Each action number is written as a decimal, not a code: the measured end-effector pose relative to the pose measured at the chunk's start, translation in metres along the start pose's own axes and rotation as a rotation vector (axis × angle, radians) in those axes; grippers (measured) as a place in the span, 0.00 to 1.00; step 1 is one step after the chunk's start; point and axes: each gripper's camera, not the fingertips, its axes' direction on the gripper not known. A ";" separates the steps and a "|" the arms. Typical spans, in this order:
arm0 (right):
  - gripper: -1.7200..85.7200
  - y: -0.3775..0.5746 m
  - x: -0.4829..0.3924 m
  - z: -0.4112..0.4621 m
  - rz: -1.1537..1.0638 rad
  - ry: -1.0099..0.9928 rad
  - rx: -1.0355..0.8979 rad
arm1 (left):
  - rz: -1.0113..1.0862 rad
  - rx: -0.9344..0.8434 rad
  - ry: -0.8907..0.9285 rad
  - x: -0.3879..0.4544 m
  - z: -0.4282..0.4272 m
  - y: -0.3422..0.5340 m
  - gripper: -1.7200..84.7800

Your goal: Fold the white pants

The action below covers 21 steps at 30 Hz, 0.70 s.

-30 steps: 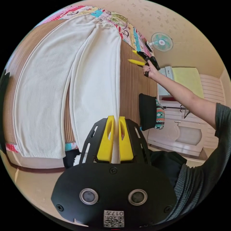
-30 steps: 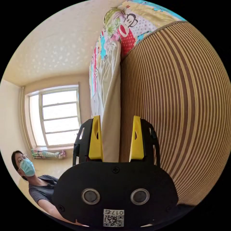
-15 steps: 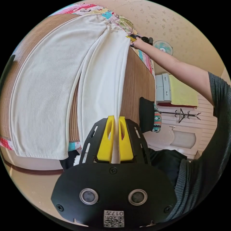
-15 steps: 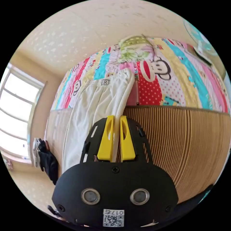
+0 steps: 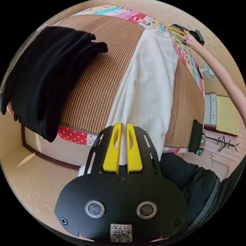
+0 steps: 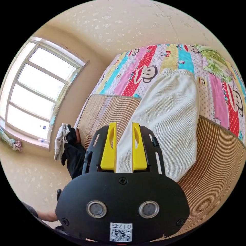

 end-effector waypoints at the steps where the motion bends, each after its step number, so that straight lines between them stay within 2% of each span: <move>1: 0.13 0.035 0.002 0.000 -0.035 -0.021 -0.053 | 0.006 -0.009 -0.008 -0.003 0.003 -0.002 0.02; 3: 0.14 0.098 0.007 0.001 -0.050 0.003 -0.161 | 0.023 -0.056 -0.035 -0.009 0.011 -0.007 0.02; 6: 0.15 0.210 0.020 -0.010 0.061 0.030 -0.284 | 0.048 -0.051 -0.001 -0.006 0.008 -0.001 0.02; 8: 0.17 0.296 0.023 -0.012 0.207 -0.065 -0.390 | 0.042 -0.015 0.054 -0.004 0.003 0.008 0.03; 11: 0.17 0.380 0.009 -0.010 0.375 -0.155 -0.436 | 0.060 -0.016 0.165 0.004 0.009 0.015 0.08; 14: 0.17 0.425 -0.011 0.008 0.526 -0.276 -0.472 | 0.049 -0.105 0.149 0.014 0.027 0.006 0.11; 16: 0.15 0.433 -0.030 0.017 0.540 -0.284 -0.493 | 0.064 -0.127 0.099 0.024 0.033 0.001 0.10; 18: 0.13 0.431 -0.049 0.022 0.538 -0.258 -0.534 | 0.114 -0.177 0.000 0.039 0.039 -0.008 0.07; 21: 0.11 0.419 -0.071 0.015 0.521 -0.158 -0.583 | 0.153 -0.256 -0.036 0.052 0.038 -0.023 0.06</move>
